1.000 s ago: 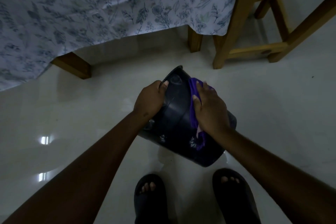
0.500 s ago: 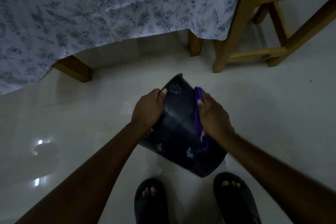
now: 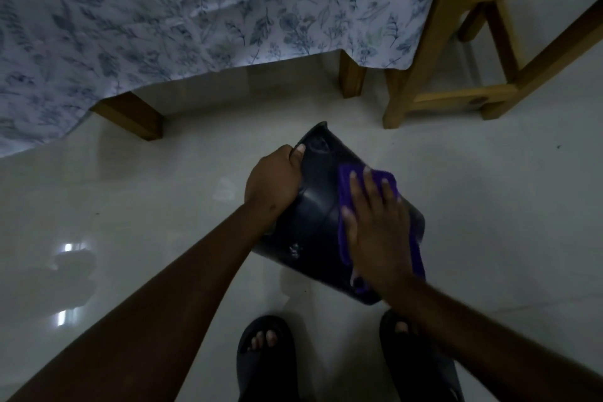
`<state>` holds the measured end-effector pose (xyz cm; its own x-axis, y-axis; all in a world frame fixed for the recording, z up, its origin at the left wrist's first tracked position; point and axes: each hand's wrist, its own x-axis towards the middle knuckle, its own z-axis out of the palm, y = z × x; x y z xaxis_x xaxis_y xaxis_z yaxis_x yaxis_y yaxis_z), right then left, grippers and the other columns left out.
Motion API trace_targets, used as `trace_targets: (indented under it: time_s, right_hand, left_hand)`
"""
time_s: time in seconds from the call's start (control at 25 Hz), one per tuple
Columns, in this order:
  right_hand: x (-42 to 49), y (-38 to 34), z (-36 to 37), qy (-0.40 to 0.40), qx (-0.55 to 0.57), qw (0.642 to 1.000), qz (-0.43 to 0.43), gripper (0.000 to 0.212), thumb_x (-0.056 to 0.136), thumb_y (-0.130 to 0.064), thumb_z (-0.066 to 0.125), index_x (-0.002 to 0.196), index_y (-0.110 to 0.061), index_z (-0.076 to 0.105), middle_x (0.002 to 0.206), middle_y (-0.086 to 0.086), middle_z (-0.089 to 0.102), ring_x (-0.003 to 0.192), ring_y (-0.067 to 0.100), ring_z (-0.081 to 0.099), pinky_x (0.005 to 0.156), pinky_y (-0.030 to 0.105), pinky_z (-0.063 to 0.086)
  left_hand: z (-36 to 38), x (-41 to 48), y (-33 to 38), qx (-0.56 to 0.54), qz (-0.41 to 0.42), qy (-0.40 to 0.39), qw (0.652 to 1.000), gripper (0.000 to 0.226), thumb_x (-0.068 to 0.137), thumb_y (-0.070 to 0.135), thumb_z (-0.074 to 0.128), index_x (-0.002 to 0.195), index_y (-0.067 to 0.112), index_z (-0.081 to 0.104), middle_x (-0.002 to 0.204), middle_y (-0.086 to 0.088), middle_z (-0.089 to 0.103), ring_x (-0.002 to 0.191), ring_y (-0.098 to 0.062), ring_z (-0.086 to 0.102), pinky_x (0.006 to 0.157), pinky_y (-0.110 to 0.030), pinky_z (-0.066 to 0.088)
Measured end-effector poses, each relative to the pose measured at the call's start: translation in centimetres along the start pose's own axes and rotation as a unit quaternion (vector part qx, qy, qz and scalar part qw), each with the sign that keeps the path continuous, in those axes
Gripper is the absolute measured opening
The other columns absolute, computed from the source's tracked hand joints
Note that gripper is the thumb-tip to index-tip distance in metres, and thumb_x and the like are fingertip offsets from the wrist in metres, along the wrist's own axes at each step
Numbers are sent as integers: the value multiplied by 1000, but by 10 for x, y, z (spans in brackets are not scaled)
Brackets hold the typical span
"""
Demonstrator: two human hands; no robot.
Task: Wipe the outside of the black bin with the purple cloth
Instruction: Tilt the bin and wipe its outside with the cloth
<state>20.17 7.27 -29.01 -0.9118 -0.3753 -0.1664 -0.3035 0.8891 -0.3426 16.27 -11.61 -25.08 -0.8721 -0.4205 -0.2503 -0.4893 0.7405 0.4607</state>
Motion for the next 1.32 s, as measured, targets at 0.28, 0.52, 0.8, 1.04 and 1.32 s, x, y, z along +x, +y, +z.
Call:
trace_targets:
  time_s: [0.28,0.52,0.8,1.04,1.32]
  right_hand:
    - [54,1,-12,-2,121,993,-12,52,101,-41,25,151,-28,22,159,1,26,145,26,25,116,49,24]
    - [36,32,-1,-54,177,983,8,53,100,-40,30,151,-27,27,157,0,32,142,23,34,115,39,29]
    - [15,-3,-6,0,51,994,-92,56,100,-43,23,153,-26,14,162,3,16,147,30,16,115,53,26]
    - [-2,-4,-4,6,27,999,-18,60,97,-44,19,153,-24,11,162,7,14,147,33,16,115,54,22]
    - [53,28,-23,12,62,997,-42,56,100,-43,28,152,-25,17,160,4,23,143,30,28,111,52,32]
  left_hand:
    - [-14,-3,8,-72,48,-84,993,35,99,46,35,89,17,52,75,8,54,67,-10,53,55,-21,34]
    - [-21,-50,-37,-65,74,-45,994,31,99,44,39,98,17,53,85,-1,67,74,-17,64,64,-29,50]
    - [-8,-2,-5,-24,96,-47,994,31,99,40,41,86,14,53,74,1,57,67,-17,53,53,-23,36]
    - [3,8,6,9,73,-28,997,32,98,43,42,83,17,54,72,3,55,66,-15,52,51,-21,32]
    - [-18,-14,-17,-129,57,-68,988,32,97,46,43,106,21,60,89,12,63,77,-4,60,58,-11,42]
